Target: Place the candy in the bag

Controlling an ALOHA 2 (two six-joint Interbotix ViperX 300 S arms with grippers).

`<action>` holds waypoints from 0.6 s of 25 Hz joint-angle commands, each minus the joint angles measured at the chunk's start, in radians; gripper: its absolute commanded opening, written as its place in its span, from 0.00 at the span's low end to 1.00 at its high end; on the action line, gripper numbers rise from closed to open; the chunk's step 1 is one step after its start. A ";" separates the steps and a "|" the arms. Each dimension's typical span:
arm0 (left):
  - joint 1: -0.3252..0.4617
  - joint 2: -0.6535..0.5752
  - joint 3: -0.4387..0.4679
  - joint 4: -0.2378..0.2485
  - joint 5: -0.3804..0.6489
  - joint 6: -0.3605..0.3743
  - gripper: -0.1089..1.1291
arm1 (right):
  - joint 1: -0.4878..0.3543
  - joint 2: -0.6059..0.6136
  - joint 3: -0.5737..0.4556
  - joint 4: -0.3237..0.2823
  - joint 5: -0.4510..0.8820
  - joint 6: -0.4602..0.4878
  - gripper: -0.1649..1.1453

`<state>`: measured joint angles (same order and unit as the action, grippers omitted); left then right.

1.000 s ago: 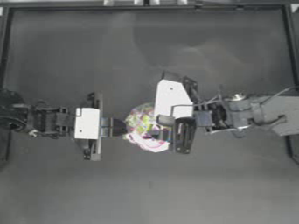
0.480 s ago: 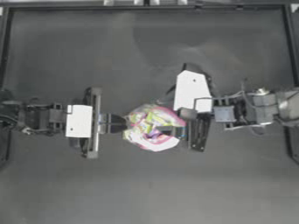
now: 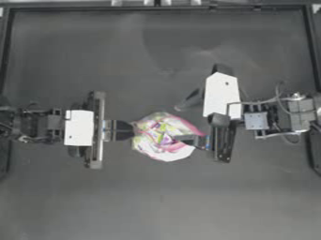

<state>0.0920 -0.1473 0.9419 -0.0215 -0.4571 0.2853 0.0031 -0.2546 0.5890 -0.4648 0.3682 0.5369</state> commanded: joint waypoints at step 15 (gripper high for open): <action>0.002 -0.086 0.052 -0.012 -0.003 0.000 0.12 | 0.000 -0.023 -0.008 0.005 -0.012 0.003 0.83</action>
<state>0.0920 -0.2010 1.0032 -0.0322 -0.4571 0.2853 0.0015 -0.2546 0.5921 -0.4633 0.3620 0.5384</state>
